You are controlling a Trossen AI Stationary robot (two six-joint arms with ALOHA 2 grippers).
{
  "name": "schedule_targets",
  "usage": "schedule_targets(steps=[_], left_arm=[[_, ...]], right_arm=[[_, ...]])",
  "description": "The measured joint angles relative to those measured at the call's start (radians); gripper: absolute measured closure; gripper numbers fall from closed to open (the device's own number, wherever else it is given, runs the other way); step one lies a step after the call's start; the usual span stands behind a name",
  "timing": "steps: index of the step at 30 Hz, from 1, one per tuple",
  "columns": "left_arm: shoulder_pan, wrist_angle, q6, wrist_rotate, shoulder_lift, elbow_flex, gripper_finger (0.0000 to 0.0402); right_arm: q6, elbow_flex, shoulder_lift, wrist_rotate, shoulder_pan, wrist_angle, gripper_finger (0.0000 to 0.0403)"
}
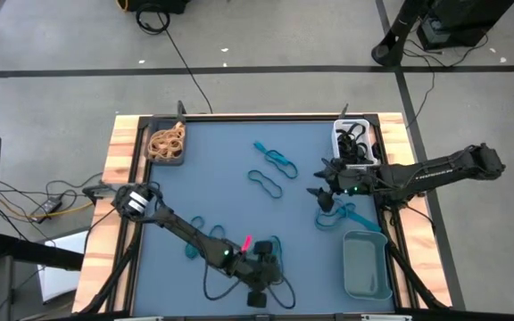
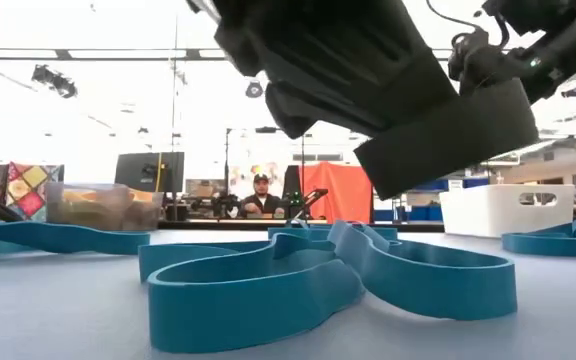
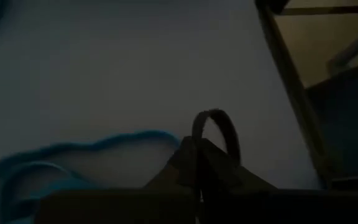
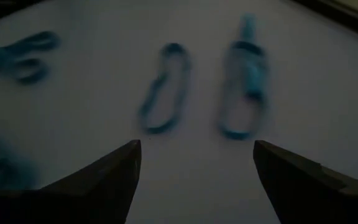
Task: Sort rubber bands into baskets
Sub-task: Put the black rubber band into the white bin
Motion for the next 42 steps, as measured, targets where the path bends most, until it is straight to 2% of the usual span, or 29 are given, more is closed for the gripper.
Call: schedule_targets(steps=[3, 8, 11, 15, 23, 28, 36, 42], left_arm=[[0.029, 0.006, 0.021, -0.011, -0.01, 0.0, 0.0392], [0.084, 0.079, 0.042, -0.018, -0.014, 0.0, 0.0391], [0.116, 0.142, 0.043, -0.018, -0.015, 0.0, 0.039], [0.158, 0.174, 0.028, -0.018, -0.015, 0.0, 0.039], [0.222, 0.174, -0.056, -0.018, -0.015, 0.0, 0.0389], [0.245, 0.172, -0.087, -0.016, -0.015, 0.0, 0.0389], [0.264, 0.154, -0.092, -0.016, -0.016, 0.0, 0.0389], [0.267, 0.161, -0.093, -0.016, -0.016, 0.001, 0.0389]], right_arm=[[-0.047, 0.0, 0.027, -0.055, 0.065, 0.08, 0.0083], [-0.159, 0.0, 0.083, -0.247, 0.174, 0.187, 0.0084], [-0.193, 0.0, 0.128, -0.291, 0.244, 0.23, 0.009], [-0.195, 0.0, 0.195, -0.282, 0.326, 0.264, 0.0099], [-0.172, 0.0, 0.293, -0.095, 0.401, 0.329, 0.0117], [-0.197, 0.0, 0.325, -0.112, 0.404, 0.408, 0.0133], [-0.206, 0.0, 0.324, -0.162, 0.404, 0.416, 0.016], [-0.199, 0.0, 0.324, -0.157, 0.404, 0.42, 0.0179]])
